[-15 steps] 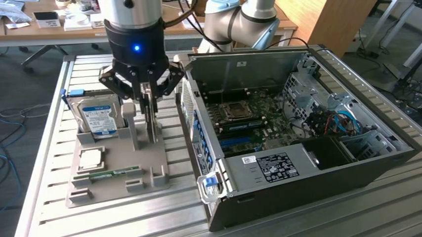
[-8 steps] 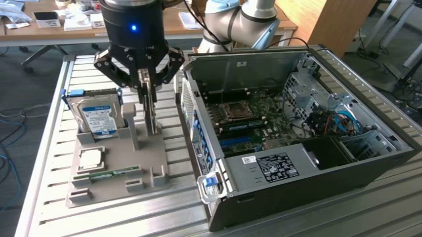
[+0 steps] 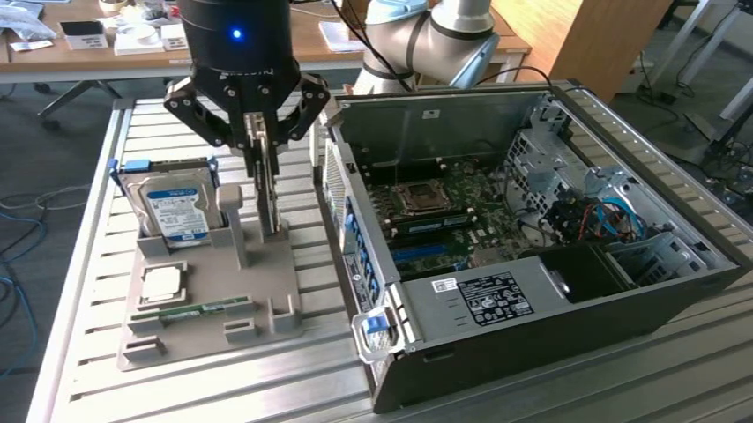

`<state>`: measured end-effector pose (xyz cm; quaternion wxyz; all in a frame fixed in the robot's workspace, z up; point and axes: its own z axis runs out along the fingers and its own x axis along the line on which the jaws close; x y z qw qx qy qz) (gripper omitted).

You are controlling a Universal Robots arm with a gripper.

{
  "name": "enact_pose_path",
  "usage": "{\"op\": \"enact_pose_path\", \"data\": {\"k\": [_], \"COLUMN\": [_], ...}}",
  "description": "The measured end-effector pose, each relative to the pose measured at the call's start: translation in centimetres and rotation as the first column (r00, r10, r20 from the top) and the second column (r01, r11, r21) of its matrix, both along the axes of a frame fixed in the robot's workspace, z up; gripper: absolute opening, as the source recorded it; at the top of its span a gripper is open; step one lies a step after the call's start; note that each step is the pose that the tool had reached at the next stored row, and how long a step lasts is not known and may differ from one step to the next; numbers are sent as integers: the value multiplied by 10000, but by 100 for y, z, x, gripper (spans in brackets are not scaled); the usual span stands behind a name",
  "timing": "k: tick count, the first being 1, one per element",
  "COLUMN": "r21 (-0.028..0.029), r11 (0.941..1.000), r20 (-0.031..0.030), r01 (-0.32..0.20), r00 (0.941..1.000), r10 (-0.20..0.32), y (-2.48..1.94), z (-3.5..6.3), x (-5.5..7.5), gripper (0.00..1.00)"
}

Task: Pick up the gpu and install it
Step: 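Pick up the gpu and move the gpu toward the slot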

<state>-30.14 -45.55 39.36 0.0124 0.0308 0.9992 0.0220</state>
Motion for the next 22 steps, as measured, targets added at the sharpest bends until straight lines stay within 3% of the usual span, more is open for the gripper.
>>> {"op": "enact_pose_path", "data": {"k": [22], "r21": [1], "r11": [10000], "r20": [0], "r01": [0], "r00": [10000], "r10": [0], "y": [0], "z": [71], "x": [0], "gripper": [27]}}
